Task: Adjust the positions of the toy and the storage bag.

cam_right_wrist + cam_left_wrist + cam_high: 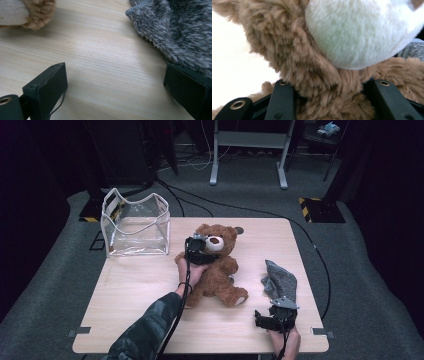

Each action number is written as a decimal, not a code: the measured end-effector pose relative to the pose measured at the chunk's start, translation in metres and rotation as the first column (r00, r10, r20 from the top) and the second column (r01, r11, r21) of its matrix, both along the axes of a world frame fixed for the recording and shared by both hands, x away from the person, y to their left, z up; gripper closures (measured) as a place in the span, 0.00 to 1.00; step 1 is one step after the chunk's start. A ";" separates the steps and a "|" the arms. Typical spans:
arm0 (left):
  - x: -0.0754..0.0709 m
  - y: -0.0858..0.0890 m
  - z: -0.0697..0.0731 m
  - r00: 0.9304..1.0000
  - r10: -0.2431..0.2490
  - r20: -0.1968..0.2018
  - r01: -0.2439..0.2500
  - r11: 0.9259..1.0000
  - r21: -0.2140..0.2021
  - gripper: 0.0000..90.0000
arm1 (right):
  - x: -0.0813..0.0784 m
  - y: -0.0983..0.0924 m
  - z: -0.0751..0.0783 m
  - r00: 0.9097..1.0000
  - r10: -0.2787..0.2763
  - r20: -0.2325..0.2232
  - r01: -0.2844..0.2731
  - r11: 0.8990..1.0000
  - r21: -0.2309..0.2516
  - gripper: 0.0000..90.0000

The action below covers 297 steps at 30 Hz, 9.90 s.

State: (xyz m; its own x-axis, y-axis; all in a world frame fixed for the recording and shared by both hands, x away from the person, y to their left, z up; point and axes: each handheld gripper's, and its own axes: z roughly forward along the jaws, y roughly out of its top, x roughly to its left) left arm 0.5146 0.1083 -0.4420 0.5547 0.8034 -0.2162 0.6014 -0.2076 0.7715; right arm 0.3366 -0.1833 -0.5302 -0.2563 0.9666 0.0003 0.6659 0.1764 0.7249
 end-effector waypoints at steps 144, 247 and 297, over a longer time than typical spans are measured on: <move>-0.042 0.210 0.096 0.988 0.152 0.015 -0.153 0.975 0.161 0.15 | 0.014 0.015 0.001 0.994 0.107 -0.013 -0.107 0.994 -0.002 0.02; 0.080 0.076 0.072 0.984 -0.044 0.175 -0.011 0.954 0.301 0.86 | 0.014 0.015 0.000 0.995 0.101 -0.010 -0.101 0.995 -0.002 0.01; 0.072 0.229 0.098 0.924 0.378 0.062 -0.382 0.897 0.224 0.55 | 0.014 0.015 0.000 0.996 0.091 -0.006 -0.091 0.996 0.000 0.02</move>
State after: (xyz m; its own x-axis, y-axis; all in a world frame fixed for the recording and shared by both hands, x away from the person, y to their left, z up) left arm 0.5871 0.3378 -0.3443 0.1994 0.9799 0.0041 0.6577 -0.1370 0.7408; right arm 0.3506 -0.1681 -0.5303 -0.3432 0.9393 0.0022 0.6518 0.2365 0.7206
